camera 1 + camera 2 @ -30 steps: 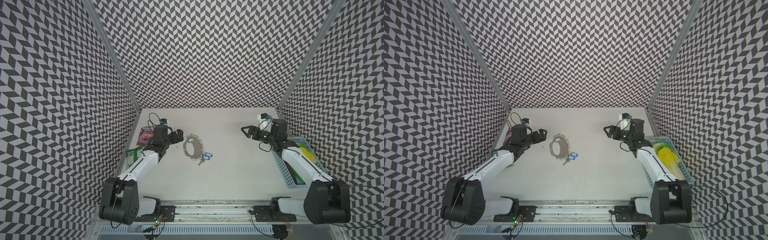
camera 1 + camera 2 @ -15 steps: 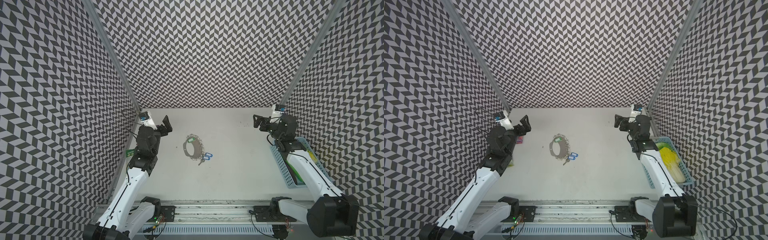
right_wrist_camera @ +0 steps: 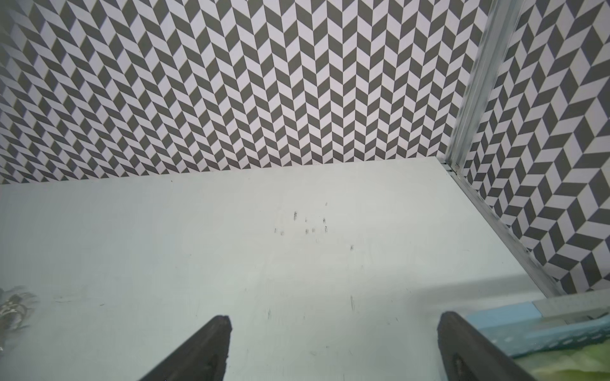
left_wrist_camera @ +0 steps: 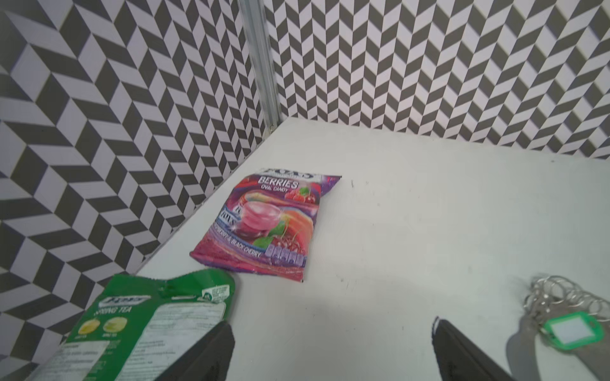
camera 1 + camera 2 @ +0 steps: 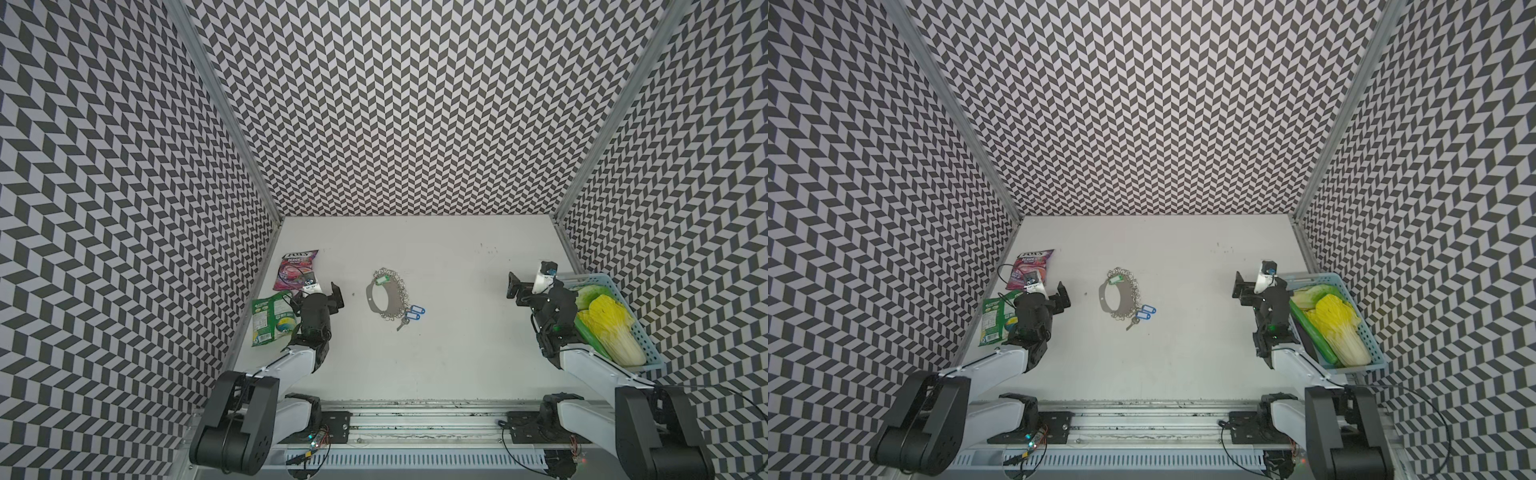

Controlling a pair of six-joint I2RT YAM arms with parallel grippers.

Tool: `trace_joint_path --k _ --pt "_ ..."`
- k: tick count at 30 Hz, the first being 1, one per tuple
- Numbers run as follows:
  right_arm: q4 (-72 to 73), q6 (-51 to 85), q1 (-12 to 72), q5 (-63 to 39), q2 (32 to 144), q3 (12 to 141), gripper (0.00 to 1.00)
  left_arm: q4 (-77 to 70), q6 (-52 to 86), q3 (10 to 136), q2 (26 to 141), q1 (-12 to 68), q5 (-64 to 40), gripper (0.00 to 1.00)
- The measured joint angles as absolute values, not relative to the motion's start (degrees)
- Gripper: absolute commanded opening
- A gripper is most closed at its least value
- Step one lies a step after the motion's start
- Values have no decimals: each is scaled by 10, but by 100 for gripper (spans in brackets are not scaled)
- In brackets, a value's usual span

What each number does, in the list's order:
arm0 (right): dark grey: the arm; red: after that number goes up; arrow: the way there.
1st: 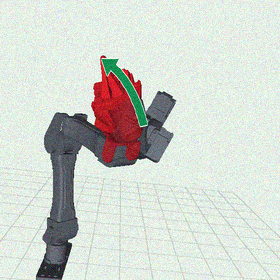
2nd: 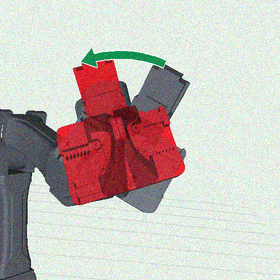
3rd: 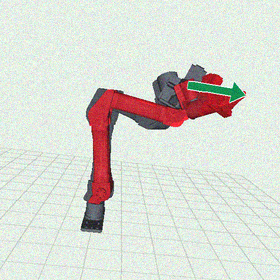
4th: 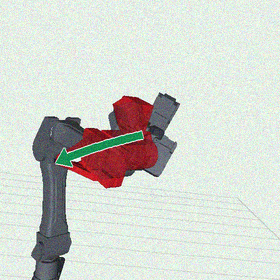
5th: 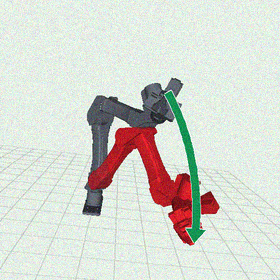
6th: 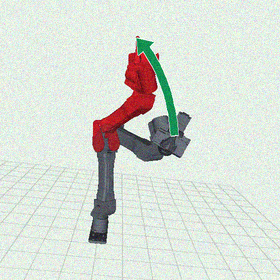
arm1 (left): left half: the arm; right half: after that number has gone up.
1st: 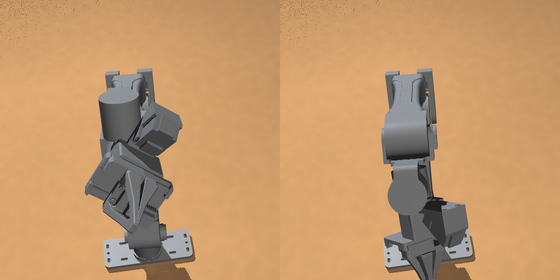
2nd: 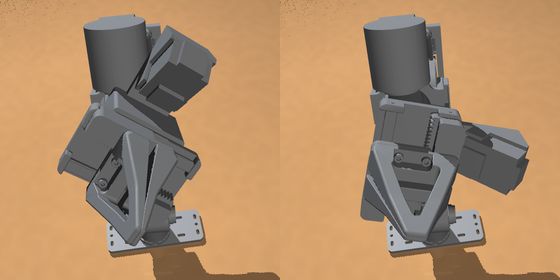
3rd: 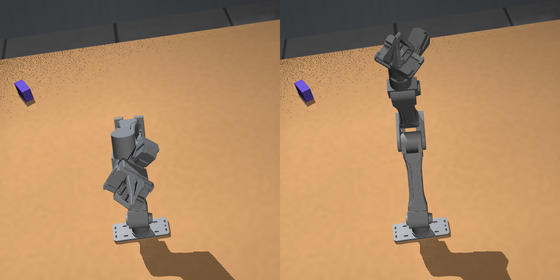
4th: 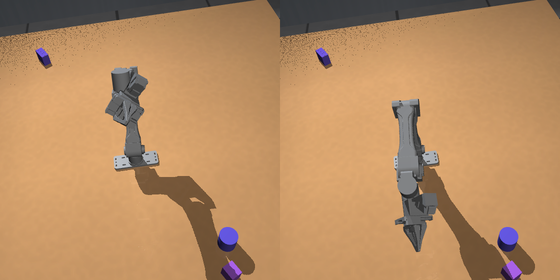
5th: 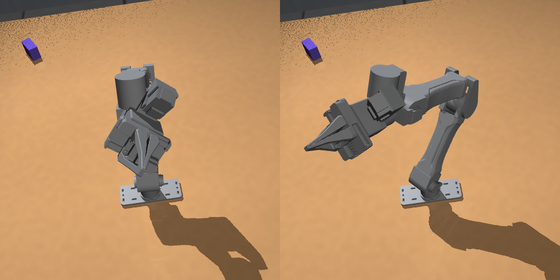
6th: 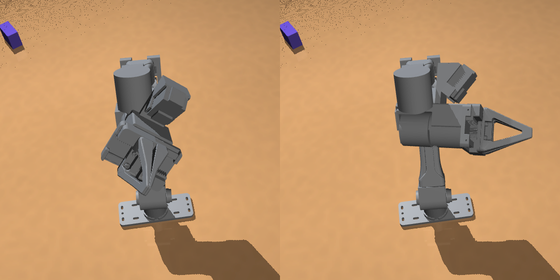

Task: Attach keys to a key ring
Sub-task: Reset both arms

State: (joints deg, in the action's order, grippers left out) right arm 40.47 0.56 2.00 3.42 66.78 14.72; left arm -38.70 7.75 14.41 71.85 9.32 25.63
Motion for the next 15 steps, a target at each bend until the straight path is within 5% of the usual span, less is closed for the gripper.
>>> trace_joint_path --k 10,15 --pt "670 -13 20 5 854 97 100 -625 36 128 799 39 199 97" --pt "675 -23 21 -12 874 119 99 -700 24 123 867 20 139 99"
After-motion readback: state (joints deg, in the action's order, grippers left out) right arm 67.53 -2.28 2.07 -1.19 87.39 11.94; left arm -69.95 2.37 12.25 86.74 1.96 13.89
